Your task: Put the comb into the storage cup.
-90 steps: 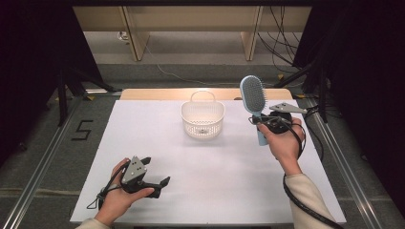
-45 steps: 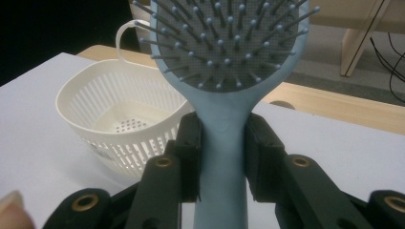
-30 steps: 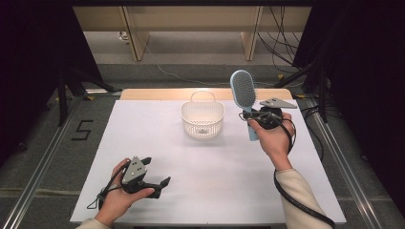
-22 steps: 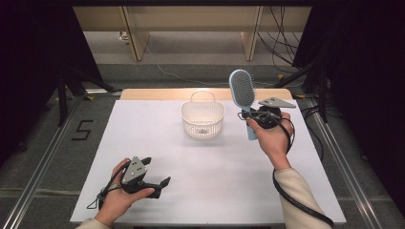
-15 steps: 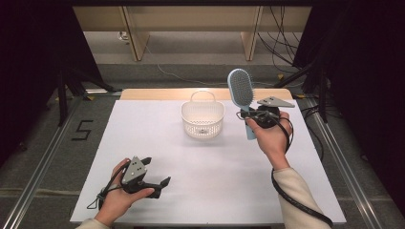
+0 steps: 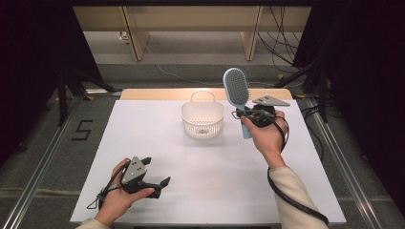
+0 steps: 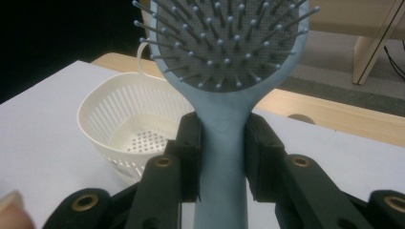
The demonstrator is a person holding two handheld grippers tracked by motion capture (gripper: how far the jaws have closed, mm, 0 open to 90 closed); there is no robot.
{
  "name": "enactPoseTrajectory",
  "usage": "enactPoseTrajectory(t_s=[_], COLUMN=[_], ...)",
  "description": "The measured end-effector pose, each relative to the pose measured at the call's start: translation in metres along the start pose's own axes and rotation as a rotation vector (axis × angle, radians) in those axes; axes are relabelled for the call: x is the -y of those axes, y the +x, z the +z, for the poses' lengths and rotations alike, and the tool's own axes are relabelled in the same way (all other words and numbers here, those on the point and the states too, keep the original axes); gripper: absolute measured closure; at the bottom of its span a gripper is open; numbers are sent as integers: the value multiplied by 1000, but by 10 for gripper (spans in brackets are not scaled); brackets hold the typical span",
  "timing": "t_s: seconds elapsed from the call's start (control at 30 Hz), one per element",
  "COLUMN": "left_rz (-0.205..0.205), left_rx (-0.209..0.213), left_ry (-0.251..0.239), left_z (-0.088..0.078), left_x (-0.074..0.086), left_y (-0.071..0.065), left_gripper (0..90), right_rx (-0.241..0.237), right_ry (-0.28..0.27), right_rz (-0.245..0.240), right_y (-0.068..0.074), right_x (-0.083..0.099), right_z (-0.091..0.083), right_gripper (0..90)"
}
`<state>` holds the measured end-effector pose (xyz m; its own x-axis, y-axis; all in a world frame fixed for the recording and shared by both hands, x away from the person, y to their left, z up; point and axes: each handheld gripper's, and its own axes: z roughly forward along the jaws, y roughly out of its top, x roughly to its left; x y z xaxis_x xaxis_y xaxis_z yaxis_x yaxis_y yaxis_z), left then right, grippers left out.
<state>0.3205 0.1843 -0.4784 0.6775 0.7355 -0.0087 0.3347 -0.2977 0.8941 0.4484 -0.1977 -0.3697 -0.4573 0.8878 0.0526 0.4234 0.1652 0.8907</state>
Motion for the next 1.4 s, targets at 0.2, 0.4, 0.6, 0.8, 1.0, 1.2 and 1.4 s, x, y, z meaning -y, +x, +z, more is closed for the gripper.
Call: enactPoseTrajectory(t_s=[0.2,0.4,0.6,0.8,1.0,1.2,1.4], left_rz=[-1,-1,-3,-2,1,-2,-1], left_rx=[0,0,1,1,2,2,1], left_ry=[-1,-1,-2,-2,1,-2,-1], left_z=[0,0,0,0,0,0,0], left_x=[0,0,0,0,0,0,0], left_y=[0,0,0,0,0,0,0], left_gripper=[29,29,29,29,29,29,29], right_rx=[0,-3,-5,-8,-9,-12,-17], right_ry=[-4,-6,-5,-7,-10,-6,-10], right_rz=[-1,-5,-4,-6,-8,-7,-8], right_y=[1,2,3,5,5,7,9], right_x=[-1,-2,-3,-2,-3,-4,-5], right_z=[0,2,3,5,6,8,10], right_gripper=[707,707,707,707,707,707,707])
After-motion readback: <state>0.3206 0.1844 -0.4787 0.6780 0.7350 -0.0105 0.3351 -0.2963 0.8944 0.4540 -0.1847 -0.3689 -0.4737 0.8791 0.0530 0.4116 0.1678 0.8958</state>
